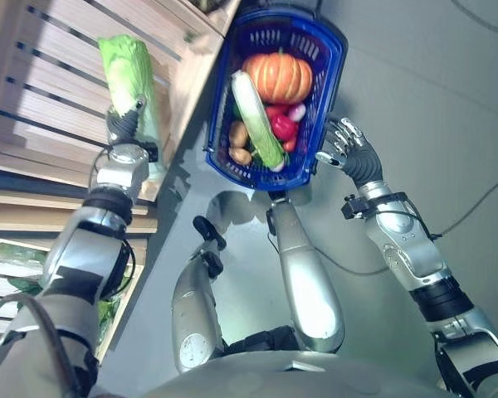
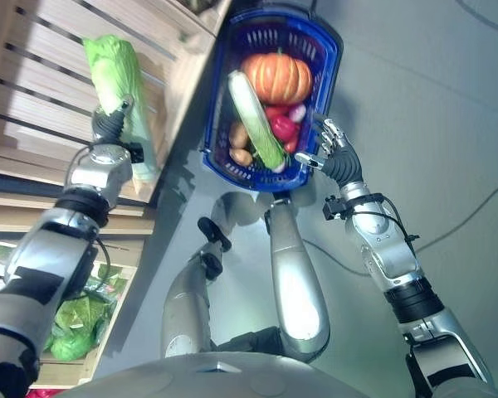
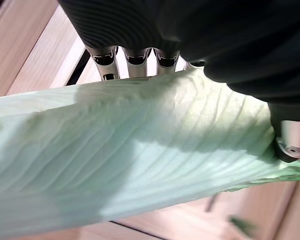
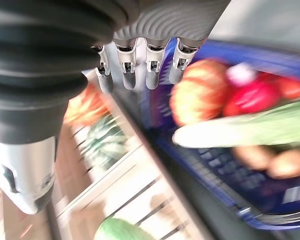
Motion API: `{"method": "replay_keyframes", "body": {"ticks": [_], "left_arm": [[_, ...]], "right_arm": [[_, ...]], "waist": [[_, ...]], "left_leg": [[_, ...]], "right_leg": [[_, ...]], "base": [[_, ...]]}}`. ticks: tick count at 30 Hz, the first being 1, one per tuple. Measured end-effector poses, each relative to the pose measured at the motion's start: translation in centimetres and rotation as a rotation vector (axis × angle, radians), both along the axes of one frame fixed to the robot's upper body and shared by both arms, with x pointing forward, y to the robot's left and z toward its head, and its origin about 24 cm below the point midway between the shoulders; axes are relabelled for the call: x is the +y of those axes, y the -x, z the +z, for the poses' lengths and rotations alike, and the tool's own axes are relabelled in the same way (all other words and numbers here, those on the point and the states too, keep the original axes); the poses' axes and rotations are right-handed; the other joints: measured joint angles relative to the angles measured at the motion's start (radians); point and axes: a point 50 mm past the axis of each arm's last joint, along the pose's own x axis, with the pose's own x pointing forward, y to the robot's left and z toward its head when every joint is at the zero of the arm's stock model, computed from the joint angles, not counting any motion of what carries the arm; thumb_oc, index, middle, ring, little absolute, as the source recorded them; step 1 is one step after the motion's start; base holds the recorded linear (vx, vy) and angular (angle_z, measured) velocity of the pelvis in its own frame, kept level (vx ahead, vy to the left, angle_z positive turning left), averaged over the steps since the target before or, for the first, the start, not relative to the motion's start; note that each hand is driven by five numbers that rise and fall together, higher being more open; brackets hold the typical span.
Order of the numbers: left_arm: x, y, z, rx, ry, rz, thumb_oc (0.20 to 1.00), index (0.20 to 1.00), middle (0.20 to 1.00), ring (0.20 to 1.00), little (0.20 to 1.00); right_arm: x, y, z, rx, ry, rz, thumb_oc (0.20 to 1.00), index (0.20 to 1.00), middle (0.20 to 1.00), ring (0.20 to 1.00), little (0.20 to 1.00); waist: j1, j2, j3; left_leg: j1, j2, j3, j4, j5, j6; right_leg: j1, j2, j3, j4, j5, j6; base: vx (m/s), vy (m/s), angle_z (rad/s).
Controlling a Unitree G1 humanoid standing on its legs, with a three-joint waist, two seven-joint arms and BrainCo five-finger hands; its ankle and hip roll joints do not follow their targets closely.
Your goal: Pick up fruits and vegetables into the basket
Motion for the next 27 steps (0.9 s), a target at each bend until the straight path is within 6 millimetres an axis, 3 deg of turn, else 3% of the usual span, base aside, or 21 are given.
{"method": "replay_keyframes", "body": {"ticks": [8,15,18,27], "left_arm": [[-2.6,1.0,0.4,-0.160,-0.151,-0.096,0.200,0.200,0.200,0.200,0.200],[-4.0,2.0,2.8,-0.316,-0.295,-0.167,0.200,0.200,0.200,0.200,0.200],[-4.5,2.3,4.3,-0.381,-0.366,-0.196,0.200,0.200,0.200,0.200,0.200],[-7.1,3.1,5.5,-0.486,-0.586,-0.315,0.200,0.200,0.200,0.200,0.200]], "right_arm": [[0.8,-0.6,2.7,-0.105,0.015,0.018,1.000,1.000,1.000,1.000,1.000],[2.3,-1.7,5.1,-0.164,-0.080,-0.004,1.000,1.000,1.000,1.000,1.000],[3.0,-1.9,5.5,-0.157,-0.096,0.009,1.000,1.000,1.000,1.000,1.000],[6.2,-1.9,4.9,-0.003,-0.349,0.168,1.000,1.000,1.000,1.000,1.000]], "waist": [[0.083,-0.002,0.005],[0.163,-0.007,0.009],[0.189,-0.008,0.008],[0.244,-0.032,-0.006]], "left_leg": [[0.099,0.002,-0.053,-0.001,0.007,0.001],[0.189,0.007,-0.094,-0.017,0.005,0.003],[0.210,0.014,-0.099,-0.017,0.008,0.007],[0.294,0.017,-0.120,-0.046,0.005,0.004]], "right_leg": [[0.150,-0.007,-0.060,-0.031,0.006,-0.009],[0.285,-0.012,-0.110,-0.074,0.000,-0.006],[0.322,-0.011,-0.123,-0.091,0.002,-0.003],[0.459,-0.013,-0.174,-0.151,0.002,0.004]], "base": [[-0.02,-0.060,0.17],[0.07,-0.081,0.18],[0.11,-0.084,0.13],[0.11,-0.059,0.17]]}}
